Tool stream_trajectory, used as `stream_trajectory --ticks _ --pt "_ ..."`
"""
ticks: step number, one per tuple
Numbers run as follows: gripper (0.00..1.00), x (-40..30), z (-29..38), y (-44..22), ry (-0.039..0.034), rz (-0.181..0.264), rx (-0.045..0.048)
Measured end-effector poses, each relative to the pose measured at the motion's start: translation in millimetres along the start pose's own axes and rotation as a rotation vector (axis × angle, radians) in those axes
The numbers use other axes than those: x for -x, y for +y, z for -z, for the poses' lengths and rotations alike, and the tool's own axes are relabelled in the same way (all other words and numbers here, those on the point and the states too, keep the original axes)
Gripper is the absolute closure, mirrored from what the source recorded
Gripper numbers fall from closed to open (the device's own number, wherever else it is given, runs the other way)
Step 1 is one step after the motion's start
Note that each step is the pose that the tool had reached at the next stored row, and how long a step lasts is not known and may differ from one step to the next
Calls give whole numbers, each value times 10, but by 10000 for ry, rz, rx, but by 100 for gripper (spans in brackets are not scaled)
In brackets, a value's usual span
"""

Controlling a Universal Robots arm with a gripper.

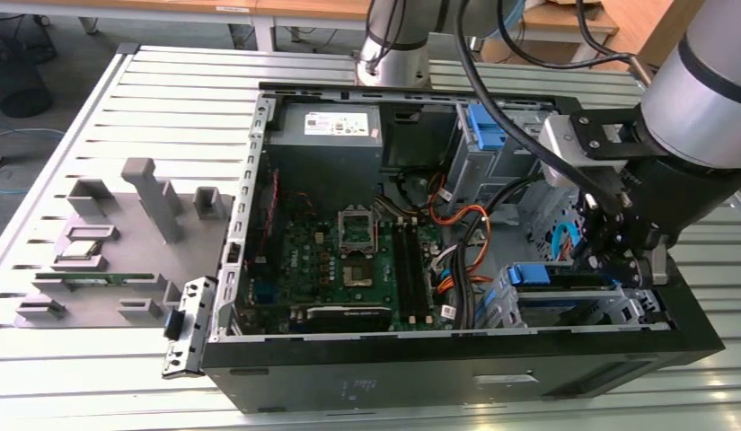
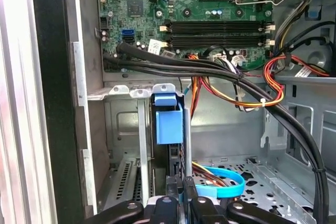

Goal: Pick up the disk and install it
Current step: 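Insert the first disk wire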

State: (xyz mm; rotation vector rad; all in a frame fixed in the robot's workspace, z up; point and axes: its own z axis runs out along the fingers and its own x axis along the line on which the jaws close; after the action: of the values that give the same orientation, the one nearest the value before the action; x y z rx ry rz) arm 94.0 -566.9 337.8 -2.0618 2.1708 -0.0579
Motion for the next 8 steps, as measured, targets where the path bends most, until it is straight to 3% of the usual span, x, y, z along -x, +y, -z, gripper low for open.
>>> stream_trajectory --ticks 8 --pt "84 -5 -5 88 -33 138 -103"
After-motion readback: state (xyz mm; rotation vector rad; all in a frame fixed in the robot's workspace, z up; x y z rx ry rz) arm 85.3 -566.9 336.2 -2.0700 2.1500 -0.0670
